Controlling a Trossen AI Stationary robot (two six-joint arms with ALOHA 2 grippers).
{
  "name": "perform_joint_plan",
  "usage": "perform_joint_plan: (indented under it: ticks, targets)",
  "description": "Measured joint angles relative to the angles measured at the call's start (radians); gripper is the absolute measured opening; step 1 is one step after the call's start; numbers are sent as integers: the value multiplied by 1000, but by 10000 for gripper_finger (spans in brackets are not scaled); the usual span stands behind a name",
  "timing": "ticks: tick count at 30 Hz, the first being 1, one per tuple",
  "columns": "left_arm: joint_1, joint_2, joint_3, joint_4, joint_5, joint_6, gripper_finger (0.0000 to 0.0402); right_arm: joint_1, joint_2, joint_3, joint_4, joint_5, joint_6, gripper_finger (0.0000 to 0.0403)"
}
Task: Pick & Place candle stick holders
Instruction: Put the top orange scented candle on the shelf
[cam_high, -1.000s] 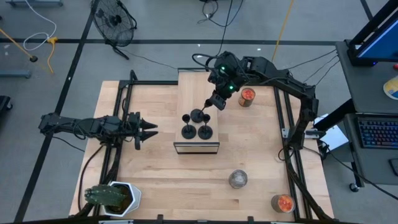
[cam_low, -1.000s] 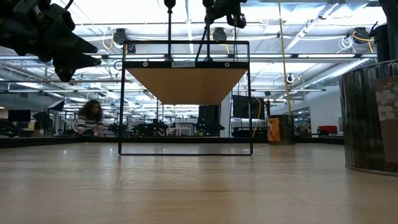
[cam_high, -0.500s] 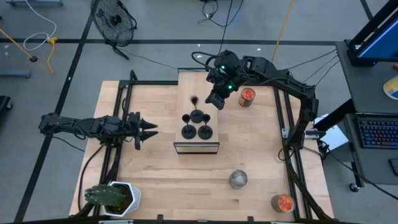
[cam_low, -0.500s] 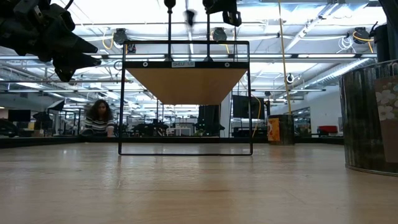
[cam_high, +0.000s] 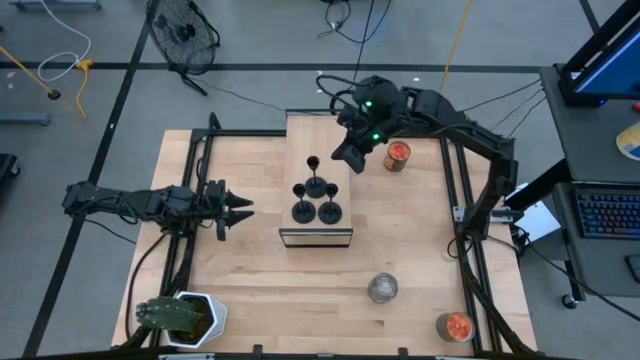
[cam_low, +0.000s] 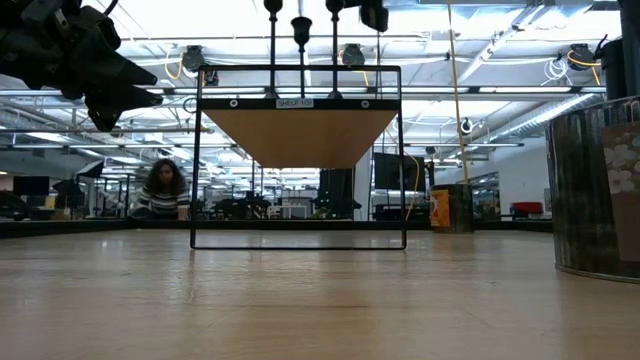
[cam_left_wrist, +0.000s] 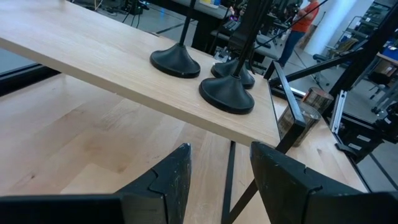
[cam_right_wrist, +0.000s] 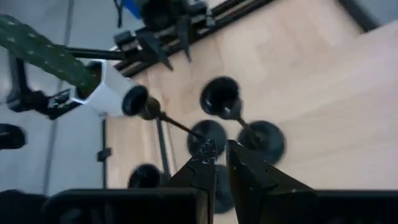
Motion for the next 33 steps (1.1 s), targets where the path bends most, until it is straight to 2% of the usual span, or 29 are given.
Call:
perform_joint_plan:
  ticks: [3, 6, 12, 15, 18, 24, 33]
  targets:
    - [0, 0, 0, 0, 0, -1, 170, 0, -35, 1, -23, 79, -4, 27]
    - [0, 0, 0, 0, 0, -3, 170, 0, -74, 1, -97, 215, 16, 27]
    - [0, 0, 0, 2, 0, -3, 170, -2, -116, 1, -323, 496, 140, 27]
    - [0, 0, 0, 2, 0, -3, 170, -11, -118, 0, -421, 593, 185, 27]
    - [0, 0, 0, 2, 0, -3, 170, -33, -119, 0, -471, 612, 203, 27]
    - [0, 0, 0, 3, 0, -2, 170, -110, -120, -15, -444, 641, 133, 27]
    - [0, 0, 0, 5, 0, 6, 170, -299, -119, -188, -327, 632, 2, 46]
